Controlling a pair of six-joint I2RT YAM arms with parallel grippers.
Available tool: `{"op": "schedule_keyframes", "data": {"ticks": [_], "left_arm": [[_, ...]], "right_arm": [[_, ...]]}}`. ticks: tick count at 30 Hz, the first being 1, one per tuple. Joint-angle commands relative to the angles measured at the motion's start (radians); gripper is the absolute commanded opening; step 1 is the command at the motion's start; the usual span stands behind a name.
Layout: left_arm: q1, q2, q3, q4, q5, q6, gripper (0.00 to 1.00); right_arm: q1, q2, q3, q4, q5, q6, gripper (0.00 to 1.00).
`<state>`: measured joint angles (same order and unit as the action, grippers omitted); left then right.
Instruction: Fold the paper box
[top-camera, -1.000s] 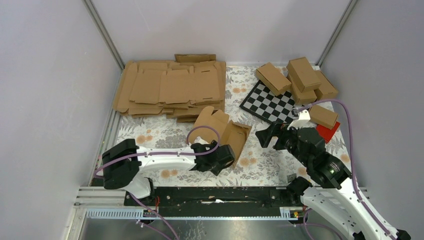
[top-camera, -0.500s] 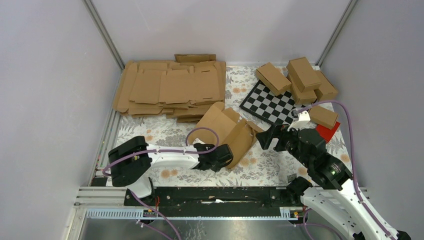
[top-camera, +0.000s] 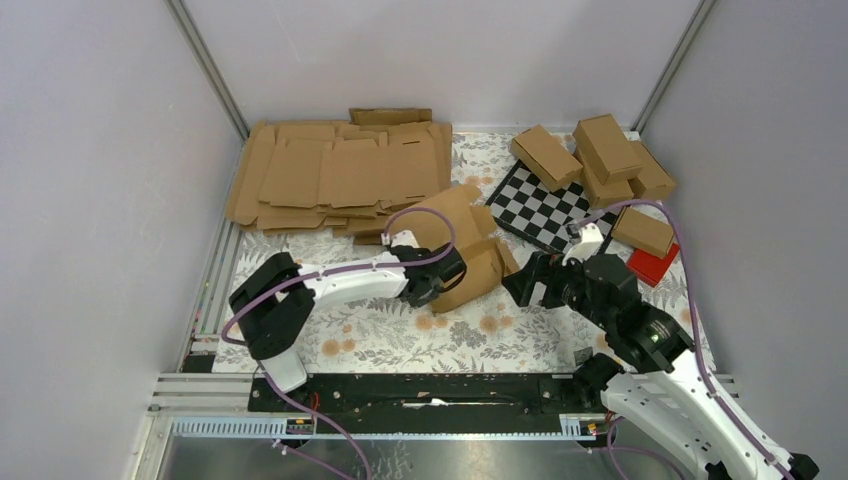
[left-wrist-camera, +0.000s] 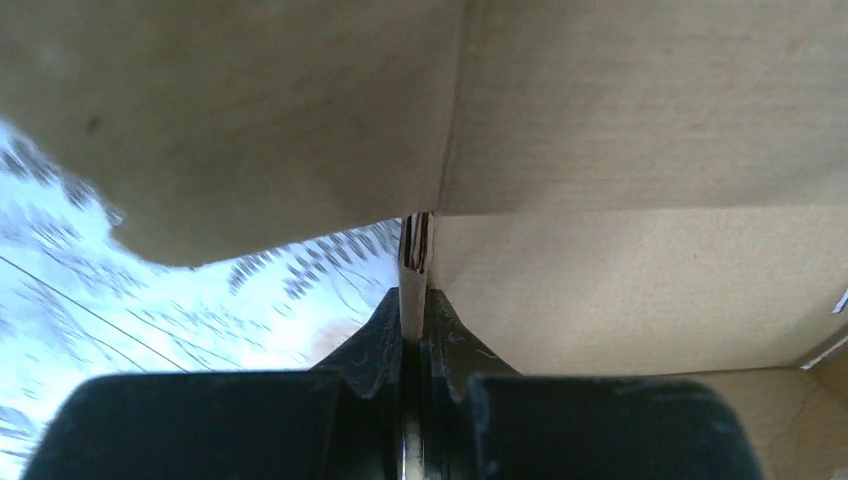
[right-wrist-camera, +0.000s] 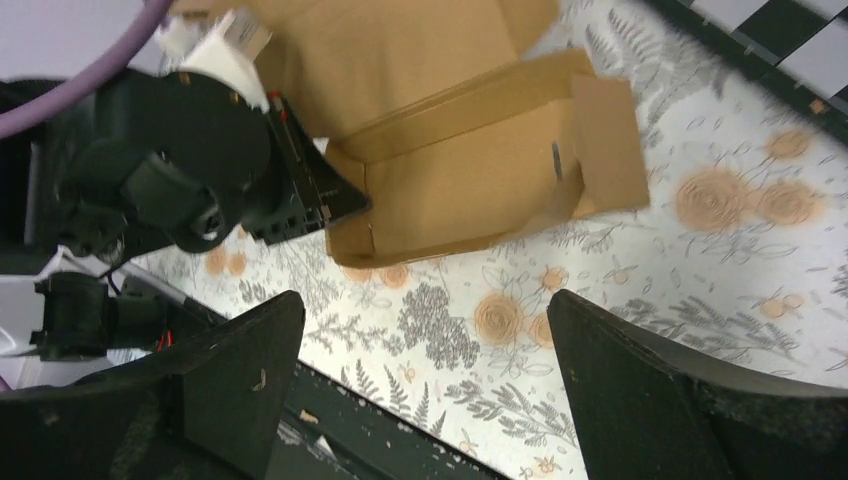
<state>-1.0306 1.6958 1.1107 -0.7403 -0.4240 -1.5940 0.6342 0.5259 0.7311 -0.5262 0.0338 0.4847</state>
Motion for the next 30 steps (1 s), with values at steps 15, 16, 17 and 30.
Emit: {"op": "schedule_keyframes", "data": {"ticks": [15, 16, 17, 30], "left_arm": [[0.097, 0.089, -0.021, 0.084, 0.119, 0.936, 0.0], [0.097, 0.076, -0.029, 0.091, 0.117, 0.936, 0.0], [0.099, 0.057, -0.036, 0.098, 0.119, 0.937, 0.0], [0.099, -0.002, -0.074, 0.144, 0.078, 0.887, 0.0]], "right_arm": [[-0.005, 0.225, -0.241, 0.158, -0.016, 0.197, 1.0], [-0.006, 0.235, -0.244, 0.156, 0.007, 0.202, 0.99], [-0.006, 0.244, -0.255, 0.164, 0.02, 0.21, 1.0], [-0.007, 0.382, -0.3, 0.366, 0.147, 0.127, 1.0]]}}
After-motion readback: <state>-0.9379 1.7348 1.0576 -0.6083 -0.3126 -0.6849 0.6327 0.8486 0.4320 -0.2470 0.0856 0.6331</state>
